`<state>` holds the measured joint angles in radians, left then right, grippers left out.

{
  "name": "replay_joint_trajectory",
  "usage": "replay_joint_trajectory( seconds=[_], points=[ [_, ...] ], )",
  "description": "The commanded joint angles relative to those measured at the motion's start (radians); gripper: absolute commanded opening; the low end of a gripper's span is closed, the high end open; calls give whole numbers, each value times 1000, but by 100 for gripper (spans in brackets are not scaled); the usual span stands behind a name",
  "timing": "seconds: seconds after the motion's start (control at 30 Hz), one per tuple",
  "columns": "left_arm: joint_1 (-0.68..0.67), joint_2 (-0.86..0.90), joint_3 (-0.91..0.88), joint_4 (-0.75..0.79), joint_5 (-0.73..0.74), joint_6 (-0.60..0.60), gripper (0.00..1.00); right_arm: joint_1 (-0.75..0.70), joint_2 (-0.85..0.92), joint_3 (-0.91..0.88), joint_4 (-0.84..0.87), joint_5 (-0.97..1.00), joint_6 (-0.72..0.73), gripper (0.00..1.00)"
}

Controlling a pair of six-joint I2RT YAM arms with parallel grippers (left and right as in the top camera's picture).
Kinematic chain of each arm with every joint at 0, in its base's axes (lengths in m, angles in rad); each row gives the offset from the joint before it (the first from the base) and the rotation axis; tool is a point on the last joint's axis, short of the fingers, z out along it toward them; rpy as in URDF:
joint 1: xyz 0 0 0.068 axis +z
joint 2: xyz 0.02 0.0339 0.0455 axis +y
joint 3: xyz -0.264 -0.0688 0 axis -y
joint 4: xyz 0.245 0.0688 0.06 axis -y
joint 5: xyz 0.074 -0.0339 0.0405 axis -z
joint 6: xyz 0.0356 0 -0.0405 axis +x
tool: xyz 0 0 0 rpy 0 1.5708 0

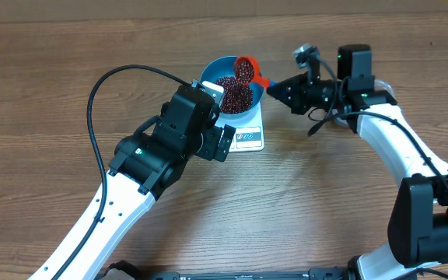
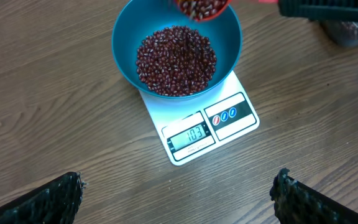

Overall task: Scoop item into bowl and weigh 150g on scale
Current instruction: 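Tilt the red scoop to pour beans into the teal bowl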

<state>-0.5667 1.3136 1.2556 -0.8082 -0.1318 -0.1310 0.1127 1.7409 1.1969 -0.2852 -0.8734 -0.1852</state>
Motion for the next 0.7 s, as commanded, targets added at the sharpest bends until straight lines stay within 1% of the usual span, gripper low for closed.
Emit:
replay_joint_trajectory(
  seconds=[0.0,0.23,0.67],
  points=[
    [3,-10,16,0,-8,4,99,11,-32,16,10,35,-142,4],
    [3,-10,16,0,-8,4,99,12,-31,16,14,35,-340,4],
    [3,-10,16,0,-8,4,100,11,-31,16,22,39,-582,4]
  ],
)
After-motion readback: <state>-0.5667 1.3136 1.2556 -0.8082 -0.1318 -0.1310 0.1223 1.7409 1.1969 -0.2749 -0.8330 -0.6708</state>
